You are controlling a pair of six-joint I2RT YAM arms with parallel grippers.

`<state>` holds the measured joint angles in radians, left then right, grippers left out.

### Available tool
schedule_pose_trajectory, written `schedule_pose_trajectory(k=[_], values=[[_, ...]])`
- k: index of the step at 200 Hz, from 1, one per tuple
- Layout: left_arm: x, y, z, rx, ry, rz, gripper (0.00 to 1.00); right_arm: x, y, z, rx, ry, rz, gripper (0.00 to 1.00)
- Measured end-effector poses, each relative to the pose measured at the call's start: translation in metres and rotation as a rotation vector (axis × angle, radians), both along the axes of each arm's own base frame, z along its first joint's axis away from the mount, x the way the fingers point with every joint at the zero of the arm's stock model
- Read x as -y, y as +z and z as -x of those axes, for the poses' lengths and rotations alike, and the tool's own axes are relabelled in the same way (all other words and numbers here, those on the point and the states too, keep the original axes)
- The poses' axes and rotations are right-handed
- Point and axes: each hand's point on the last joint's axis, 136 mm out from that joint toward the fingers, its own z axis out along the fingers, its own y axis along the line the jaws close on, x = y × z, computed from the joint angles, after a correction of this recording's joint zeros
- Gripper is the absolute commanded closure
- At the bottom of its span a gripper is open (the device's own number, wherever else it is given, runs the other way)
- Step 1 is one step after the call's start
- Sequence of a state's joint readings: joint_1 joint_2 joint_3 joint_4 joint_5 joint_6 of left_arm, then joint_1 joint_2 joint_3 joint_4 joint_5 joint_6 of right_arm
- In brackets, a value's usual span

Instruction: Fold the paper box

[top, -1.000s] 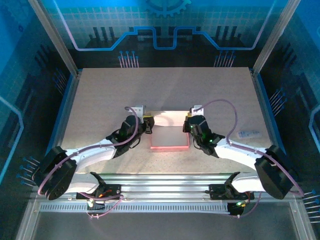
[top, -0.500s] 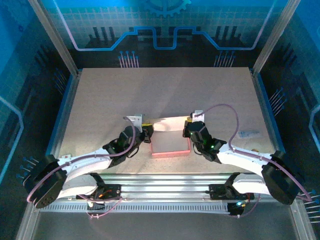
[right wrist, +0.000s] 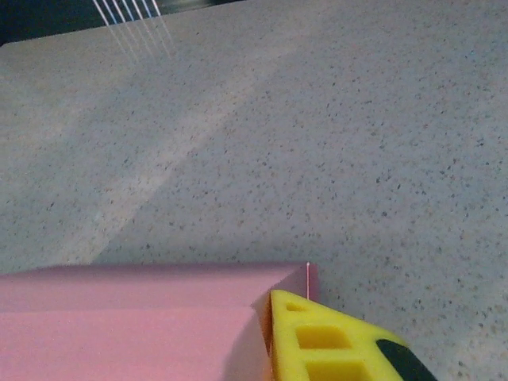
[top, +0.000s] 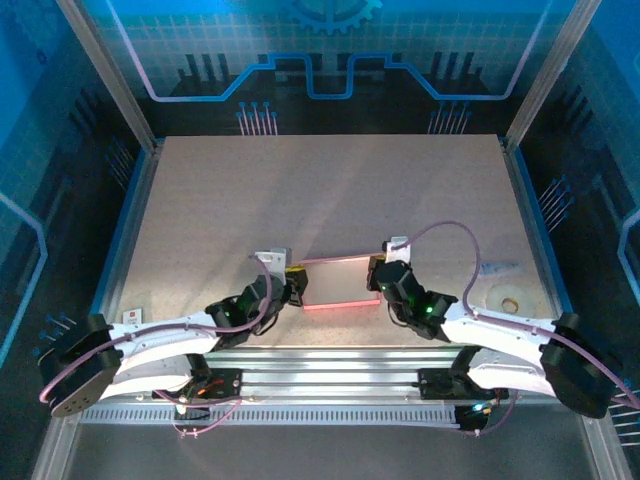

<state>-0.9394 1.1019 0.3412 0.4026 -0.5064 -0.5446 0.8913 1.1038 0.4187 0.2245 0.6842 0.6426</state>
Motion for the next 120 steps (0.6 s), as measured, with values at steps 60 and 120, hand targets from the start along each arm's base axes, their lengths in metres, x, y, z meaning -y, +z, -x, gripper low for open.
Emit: schedule_pose_trajectory(k=[60, 120], values=[[-0.006, -0.005, 0.016, -0.023, -0.013, 0.012, 0.83, -0.003, -0.009, 0.024, -0.031, 0.037, -0.029, 0.82], [-0.009, -0.01, 0.024, -0.049, -0.02, 0.011, 0.81, 0.0, -0.022, 0.033, -0.076, 0.039, -0.051, 0.79]])
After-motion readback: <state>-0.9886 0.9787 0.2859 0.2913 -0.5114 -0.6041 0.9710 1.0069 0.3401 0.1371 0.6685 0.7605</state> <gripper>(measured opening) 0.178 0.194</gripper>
